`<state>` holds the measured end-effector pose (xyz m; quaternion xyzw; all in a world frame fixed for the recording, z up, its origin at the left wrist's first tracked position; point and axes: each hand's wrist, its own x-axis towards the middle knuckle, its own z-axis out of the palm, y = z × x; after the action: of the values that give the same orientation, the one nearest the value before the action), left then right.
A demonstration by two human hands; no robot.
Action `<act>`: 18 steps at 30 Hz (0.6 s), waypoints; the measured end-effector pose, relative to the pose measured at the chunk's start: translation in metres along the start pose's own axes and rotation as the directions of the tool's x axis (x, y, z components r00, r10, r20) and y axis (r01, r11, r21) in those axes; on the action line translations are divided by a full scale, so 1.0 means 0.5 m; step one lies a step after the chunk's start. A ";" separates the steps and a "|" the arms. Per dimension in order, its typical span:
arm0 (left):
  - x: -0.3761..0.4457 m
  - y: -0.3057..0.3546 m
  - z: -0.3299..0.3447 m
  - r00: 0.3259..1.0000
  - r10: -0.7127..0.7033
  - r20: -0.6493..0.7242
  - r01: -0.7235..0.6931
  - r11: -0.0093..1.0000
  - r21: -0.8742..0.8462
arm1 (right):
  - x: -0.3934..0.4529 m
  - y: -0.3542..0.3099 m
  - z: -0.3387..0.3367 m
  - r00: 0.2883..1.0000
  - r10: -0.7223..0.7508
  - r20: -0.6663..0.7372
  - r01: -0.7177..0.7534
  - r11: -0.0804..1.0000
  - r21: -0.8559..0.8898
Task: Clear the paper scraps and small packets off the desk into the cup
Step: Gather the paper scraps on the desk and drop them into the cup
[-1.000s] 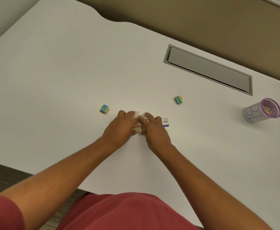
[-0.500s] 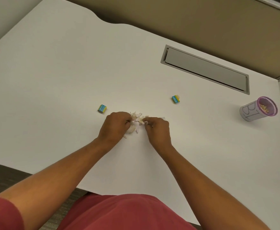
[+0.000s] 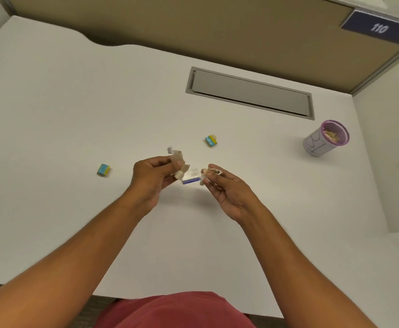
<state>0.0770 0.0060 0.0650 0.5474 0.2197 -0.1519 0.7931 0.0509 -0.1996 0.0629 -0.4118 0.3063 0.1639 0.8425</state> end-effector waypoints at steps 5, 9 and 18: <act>0.002 -0.007 0.149 0.995 -0.041 0.091 0.034 0.997 0.072 | -0.032 -0.109 -0.096 0.997 -0.072 -0.028 0.073 0.997 0.027; 0.020 -0.025 0.279 0.985 -0.039 0.171 0.041 0.999 -0.011 | -0.046 -0.213 -0.189 0.988 -0.137 -0.074 0.139 0.990 0.020; 0.086 -0.064 0.616 0.958 -0.076 0.278 0.042 0.991 0.125 | -0.026 -0.480 -0.354 0.925 -0.330 -0.187 0.313 0.943 -0.112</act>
<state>0.1549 -0.2934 0.1110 0.5591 0.1115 -0.2646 0.7778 0.1004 -0.4865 0.1300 -0.5044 0.3120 -0.0072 0.8051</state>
